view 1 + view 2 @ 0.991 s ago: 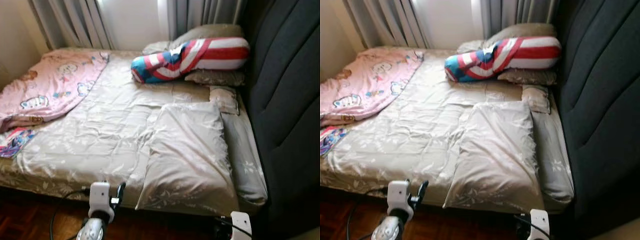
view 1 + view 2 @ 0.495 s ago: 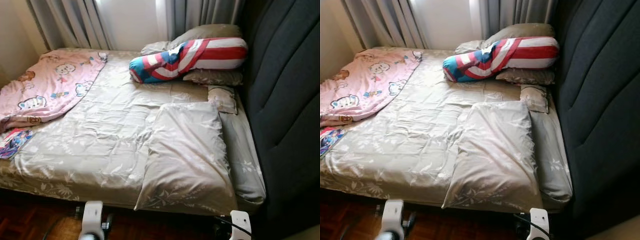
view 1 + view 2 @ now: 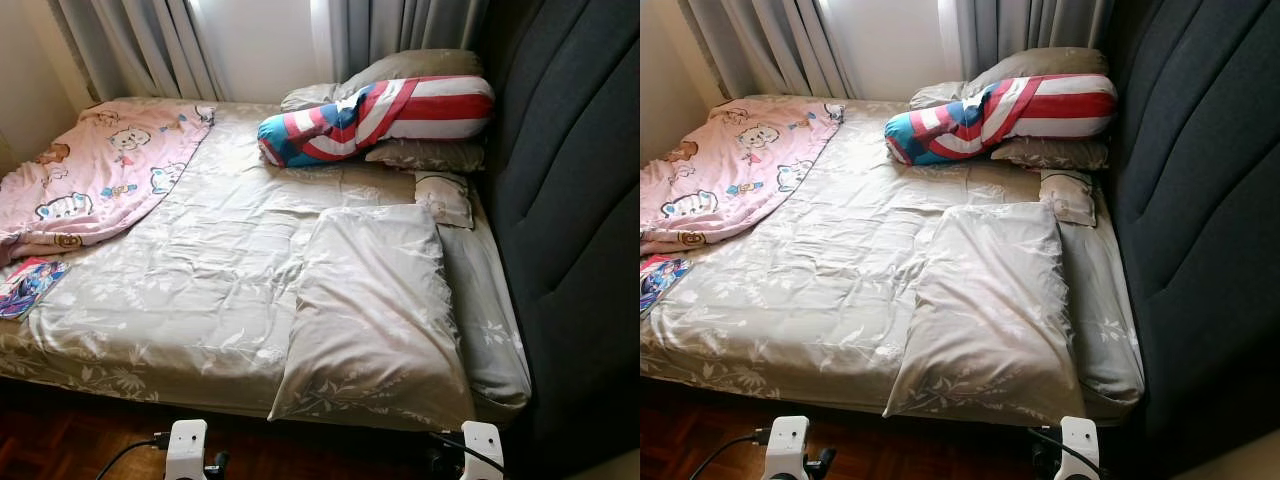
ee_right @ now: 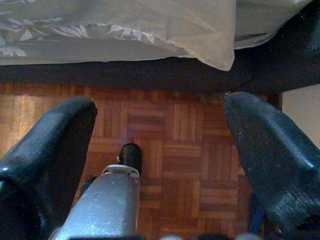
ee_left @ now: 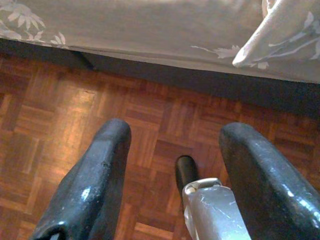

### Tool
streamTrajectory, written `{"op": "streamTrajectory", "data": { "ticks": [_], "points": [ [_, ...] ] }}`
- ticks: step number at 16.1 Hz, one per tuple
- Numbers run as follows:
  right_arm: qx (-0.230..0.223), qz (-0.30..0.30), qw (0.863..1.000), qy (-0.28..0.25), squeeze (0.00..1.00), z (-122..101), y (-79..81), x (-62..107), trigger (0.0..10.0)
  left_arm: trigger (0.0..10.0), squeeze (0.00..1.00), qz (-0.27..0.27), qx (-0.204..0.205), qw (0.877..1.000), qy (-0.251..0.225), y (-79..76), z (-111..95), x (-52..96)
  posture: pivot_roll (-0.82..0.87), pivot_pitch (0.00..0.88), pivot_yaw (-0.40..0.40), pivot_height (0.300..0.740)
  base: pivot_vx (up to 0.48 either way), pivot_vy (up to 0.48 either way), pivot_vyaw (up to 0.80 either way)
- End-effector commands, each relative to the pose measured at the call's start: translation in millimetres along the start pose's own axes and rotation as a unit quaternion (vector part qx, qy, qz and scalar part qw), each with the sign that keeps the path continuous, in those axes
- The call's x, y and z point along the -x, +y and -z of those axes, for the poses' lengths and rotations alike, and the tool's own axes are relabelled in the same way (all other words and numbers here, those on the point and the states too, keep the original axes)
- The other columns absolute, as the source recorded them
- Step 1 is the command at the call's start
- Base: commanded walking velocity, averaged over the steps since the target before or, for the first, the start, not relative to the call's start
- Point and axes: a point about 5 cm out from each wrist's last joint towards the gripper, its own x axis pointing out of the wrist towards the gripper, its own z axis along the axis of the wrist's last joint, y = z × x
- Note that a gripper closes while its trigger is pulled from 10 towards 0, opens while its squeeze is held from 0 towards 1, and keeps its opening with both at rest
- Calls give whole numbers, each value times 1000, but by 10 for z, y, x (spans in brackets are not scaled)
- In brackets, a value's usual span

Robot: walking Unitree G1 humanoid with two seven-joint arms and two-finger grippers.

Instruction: Clean up the room

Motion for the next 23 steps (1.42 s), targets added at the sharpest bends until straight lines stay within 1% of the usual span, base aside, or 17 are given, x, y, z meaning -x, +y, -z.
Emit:
{"op": "streamTrajectory", "data": {
  "ticks": [1, 3, 8, 12, 14, 19, 23],
  "points": [
    [-3, 3, 1000, 4, 0, 20, -7, 4, 10000, 10000, 0, -6, 4, 1000, 13, 22, 35, 5, -50, 20, 0, 740, 0, 0, 0],
    [-3, 1, 1000, 2, 0, 9, 15, 0, 10000, 10000, 0, -14, 12, 1000, 23, 54, 73, 15, -45, 20, -4, 740, 0, 0, 0],
    [-1, 0, 1000, 3, 0, 9, 2, 1, 10000, 10000, 0, -10, 13, 999, 44, 3, 160, 33, -46, 19, -8, 740, 0, 0, 0],
    [2, 1, 1000, 4, 0, 13, -15, 3, 10000, 10000, 0, -12, 16, 998, 53, 21, 210, 51, -46, 20, -12, 740, 0, 0, 0],
    [3, 0, 1000, 5, 0, 15, -10, 3, 10000, 10000, 0, -12, 17, 998, 57, 48, 234, 63, -47, 19, -13, 740, 249, 0, 0],
    [4, -2, 1000, 6, 0, 23, 14, 3, 10000, 10000, 0, -11, 18, 998, 62, 50, 259, 71, -46, 17, -15, 740, 250, 0, 0],
    [5, -1, 1000, 8, 0, 32, -1, 6, 10000, 10000, 0, -10, 19, 998, 65, 44, 273, 75, -46, 16, -17, 740, 250, 0, 0]
  ]
}}
